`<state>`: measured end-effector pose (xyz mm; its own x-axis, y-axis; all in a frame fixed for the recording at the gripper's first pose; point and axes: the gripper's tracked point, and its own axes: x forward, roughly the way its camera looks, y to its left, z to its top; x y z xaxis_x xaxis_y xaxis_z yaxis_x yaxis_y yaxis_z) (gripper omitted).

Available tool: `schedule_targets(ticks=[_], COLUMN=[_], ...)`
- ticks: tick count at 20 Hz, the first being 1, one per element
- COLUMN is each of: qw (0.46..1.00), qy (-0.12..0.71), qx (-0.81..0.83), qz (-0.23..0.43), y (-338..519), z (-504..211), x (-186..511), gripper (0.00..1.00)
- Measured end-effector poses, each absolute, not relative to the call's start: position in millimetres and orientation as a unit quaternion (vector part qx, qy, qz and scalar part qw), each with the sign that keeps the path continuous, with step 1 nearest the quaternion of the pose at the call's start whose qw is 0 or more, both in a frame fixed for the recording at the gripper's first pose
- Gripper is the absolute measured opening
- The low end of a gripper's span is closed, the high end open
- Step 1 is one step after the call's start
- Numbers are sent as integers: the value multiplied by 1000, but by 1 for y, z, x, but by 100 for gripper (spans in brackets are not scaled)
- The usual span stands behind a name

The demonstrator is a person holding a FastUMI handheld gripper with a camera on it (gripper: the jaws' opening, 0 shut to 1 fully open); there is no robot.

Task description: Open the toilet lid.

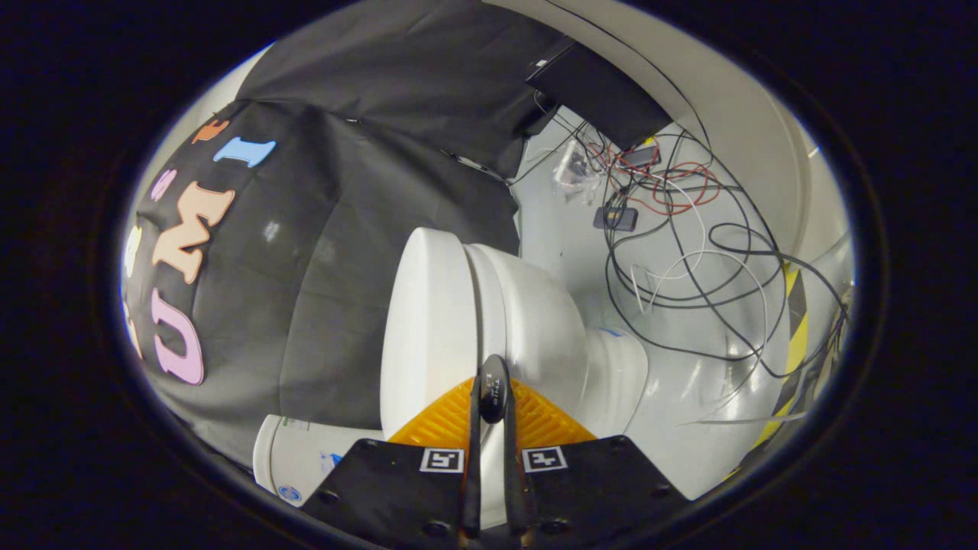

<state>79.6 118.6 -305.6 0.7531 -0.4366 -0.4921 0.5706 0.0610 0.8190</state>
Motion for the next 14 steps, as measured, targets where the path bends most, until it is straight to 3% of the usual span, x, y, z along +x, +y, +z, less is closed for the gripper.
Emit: schedule_targets(ticks=[2,14], qw=[741,850], qy=[58,4], qx=[574,442], qz=[-343,-286], y=[122,156], z=[-299,-162], x=[80,106], gripper=[9,9])
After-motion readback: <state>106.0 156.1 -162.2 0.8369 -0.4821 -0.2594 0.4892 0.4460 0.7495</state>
